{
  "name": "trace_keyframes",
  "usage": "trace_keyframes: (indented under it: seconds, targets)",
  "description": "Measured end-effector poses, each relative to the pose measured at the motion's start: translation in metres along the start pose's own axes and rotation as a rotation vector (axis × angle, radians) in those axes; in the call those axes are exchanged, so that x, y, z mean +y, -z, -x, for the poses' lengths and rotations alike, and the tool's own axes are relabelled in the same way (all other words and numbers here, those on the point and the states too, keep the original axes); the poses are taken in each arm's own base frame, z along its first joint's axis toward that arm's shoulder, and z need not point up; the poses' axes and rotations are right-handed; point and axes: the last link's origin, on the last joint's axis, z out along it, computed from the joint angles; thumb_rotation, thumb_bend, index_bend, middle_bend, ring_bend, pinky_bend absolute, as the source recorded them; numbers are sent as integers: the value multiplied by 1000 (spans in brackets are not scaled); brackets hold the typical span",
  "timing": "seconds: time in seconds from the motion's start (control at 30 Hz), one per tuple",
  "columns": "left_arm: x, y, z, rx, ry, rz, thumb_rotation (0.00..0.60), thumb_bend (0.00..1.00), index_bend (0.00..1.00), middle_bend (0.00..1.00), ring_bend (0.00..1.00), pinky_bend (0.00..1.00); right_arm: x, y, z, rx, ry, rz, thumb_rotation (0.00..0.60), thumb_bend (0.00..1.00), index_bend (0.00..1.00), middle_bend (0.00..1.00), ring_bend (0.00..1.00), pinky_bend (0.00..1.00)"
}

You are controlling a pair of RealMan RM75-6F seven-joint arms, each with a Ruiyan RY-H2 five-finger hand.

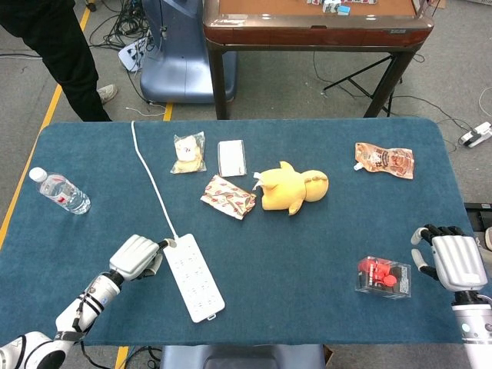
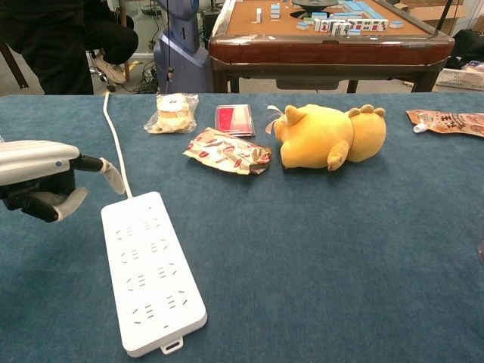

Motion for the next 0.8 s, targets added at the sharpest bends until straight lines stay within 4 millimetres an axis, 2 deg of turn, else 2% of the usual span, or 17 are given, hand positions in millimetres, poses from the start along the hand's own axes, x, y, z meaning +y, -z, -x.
trace_keyframes:
  seconds: [0.5,0.8]
  targets:
    - [7,-8,16,-43,-15,9,600,721,332,1000,1000,1000,1,0,6,-14,-11,2,600,323,504,456,447,360]
    - [6,-15,18,-49,-19,-6,600,721,331,1000,1000,1000,4,0,8,-18,-16,9,600,323,504,456,447,360]
